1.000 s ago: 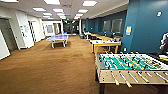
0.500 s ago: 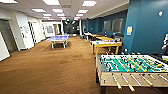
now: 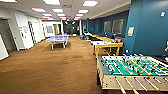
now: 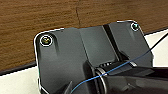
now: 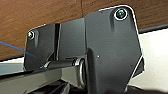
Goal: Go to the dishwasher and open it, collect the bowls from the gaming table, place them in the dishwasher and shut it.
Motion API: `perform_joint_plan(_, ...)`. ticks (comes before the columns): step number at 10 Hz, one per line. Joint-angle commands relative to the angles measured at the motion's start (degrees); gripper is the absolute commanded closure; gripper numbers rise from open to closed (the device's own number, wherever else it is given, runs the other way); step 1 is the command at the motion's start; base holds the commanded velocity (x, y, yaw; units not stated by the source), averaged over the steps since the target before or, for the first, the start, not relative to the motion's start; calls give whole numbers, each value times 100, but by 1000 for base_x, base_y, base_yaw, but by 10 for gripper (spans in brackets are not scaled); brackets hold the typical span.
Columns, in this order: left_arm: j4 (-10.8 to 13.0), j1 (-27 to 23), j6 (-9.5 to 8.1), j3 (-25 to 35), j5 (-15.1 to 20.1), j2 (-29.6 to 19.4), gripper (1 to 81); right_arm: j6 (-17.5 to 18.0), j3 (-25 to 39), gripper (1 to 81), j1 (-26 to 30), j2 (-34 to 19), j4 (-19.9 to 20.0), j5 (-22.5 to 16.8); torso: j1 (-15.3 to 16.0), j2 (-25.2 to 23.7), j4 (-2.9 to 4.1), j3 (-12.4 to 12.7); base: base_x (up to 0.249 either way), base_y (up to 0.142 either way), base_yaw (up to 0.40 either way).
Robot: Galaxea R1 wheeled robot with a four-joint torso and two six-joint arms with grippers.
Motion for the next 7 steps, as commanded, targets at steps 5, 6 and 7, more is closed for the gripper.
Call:
perform_joint_plan(5, -5, -245, -14, 18, 244, -34, 10, -10, 7, 10, 267, 33, -38, -261, -2, 0, 0, 0, 135, 0, 0)
perform_joint_plan(6, -5, -244, -14, 18, 236, -34, 10, -1, 7, 10, 267, 33, -38, -261, -2, 0, 0, 0, 148, 0, 0)
perform_joint_plan(7, -5, -245, -14, 18, 235, -34, 10, -10, 7, 10, 267, 33, -38, -261, -3, 0, 0, 0, 156, 0, 0)
